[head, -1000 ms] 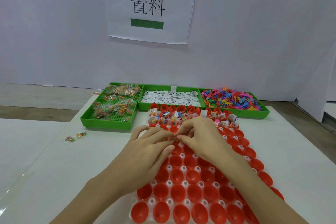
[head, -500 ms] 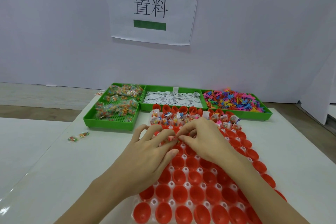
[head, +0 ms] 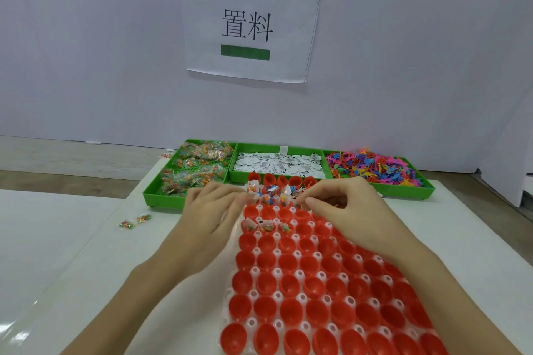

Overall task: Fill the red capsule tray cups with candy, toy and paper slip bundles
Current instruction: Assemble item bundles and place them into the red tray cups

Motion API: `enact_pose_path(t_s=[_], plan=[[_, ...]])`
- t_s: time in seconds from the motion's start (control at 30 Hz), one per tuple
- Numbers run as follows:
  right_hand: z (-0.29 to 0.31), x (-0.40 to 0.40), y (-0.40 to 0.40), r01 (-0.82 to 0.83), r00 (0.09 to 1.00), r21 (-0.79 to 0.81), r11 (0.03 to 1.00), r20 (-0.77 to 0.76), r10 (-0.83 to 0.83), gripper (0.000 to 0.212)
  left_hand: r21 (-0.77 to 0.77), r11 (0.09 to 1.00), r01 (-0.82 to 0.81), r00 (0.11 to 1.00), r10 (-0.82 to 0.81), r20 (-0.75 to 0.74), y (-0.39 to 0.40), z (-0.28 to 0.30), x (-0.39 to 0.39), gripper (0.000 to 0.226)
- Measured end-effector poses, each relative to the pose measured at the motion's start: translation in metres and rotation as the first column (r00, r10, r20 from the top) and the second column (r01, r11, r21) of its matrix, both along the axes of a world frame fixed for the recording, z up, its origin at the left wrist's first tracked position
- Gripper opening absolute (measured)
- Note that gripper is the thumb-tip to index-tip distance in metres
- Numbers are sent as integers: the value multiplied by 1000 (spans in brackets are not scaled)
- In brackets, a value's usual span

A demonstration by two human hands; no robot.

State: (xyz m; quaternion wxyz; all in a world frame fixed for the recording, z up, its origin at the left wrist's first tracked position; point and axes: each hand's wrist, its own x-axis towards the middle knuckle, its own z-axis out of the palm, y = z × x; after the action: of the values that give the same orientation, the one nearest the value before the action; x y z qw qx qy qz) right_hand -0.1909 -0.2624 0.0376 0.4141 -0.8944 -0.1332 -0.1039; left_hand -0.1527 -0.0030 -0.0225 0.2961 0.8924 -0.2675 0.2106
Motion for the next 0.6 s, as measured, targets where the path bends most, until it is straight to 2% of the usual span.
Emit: enact_pose_path(t_s=[0.13,0.2,0.27,0.47,0.6], plan=[[-6,-9,-1,18,1000,40,999,-1,-18,22,190,942,-277,959,283,-6,32,-16,25,60],[-14,-13,-3,48,999,51,998,-6,-48,22,279,901,-333,930,362,-58,42,-24,32,68],[-20,-16,-6,69,997,74,995,-21,-68,22,352,871,-342,924,379,-41,47,-29,35,81],[-24,-19,-8,77,997,115,990,-11,-76,20,292,885,-363,922,386,-23,43,-30,39,75],[-25,-22,-9,75,997,150,986,-17,-74,20,201,905,-376,922,387,-18,43,-33,42,35]])
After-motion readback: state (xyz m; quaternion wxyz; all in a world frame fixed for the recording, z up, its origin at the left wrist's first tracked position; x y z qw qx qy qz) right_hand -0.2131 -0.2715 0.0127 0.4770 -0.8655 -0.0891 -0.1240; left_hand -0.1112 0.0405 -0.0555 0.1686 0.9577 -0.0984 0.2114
